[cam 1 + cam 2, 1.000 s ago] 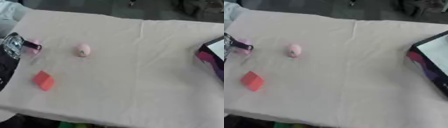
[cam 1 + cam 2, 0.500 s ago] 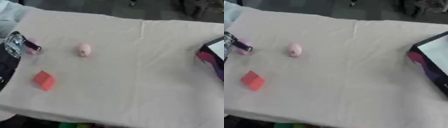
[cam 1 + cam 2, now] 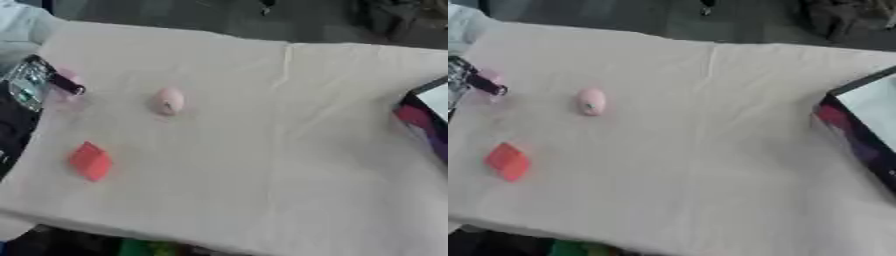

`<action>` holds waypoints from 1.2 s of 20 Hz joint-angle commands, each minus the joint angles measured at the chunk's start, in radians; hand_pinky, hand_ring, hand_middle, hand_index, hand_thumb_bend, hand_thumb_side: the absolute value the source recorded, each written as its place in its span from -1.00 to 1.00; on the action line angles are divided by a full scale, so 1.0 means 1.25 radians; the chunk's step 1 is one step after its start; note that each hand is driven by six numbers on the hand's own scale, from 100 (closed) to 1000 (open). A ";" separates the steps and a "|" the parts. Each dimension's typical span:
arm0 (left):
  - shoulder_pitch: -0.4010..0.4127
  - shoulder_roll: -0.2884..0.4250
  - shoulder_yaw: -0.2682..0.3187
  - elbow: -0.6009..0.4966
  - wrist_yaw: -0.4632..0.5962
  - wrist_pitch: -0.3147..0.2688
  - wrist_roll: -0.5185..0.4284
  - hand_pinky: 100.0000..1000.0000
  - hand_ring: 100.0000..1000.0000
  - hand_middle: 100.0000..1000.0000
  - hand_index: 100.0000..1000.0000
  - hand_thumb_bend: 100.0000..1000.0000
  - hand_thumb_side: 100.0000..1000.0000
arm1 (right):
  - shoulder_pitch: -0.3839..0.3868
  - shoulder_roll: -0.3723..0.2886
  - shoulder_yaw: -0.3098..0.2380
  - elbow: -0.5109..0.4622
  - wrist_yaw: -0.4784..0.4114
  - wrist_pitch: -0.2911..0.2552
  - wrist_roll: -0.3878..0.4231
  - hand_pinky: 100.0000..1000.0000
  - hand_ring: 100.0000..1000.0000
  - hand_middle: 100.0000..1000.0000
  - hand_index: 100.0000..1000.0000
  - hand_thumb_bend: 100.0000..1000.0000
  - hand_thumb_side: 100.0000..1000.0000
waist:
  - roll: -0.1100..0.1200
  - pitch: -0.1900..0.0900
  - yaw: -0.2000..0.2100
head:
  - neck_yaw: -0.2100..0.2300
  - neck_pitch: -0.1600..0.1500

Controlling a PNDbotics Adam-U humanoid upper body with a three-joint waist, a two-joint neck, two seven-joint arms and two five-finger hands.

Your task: Pick up the objects with one hand, pass them to the other hand, and then place them into the box on the other side of the table.

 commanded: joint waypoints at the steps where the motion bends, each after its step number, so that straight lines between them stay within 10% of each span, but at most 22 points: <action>1: -0.006 0.033 -0.006 -0.068 0.028 -0.015 -0.001 0.64 0.39 0.18 0.08 -0.80 -1.00 | -0.013 -0.025 -0.004 -0.014 0.005 -0.004 0.003 1.00 0.97 0.94 0.93 -1.00 0.29 | 0.001 -0.021 0.001 | -0.006 -0.009; 24: 0.189 0.020 -0.045 -0.514 0.195 -0.272 0.205 0.50 0.05 0.00 0.03 -0.92 -0.98 | -0.185 -0.072 0.077 -0.122 0.064 0.038 0.049 1.00 0.97 0.94 0.91 -1.00 0.08 | -0.011 -0.032 0.003 | -0.071 -0.043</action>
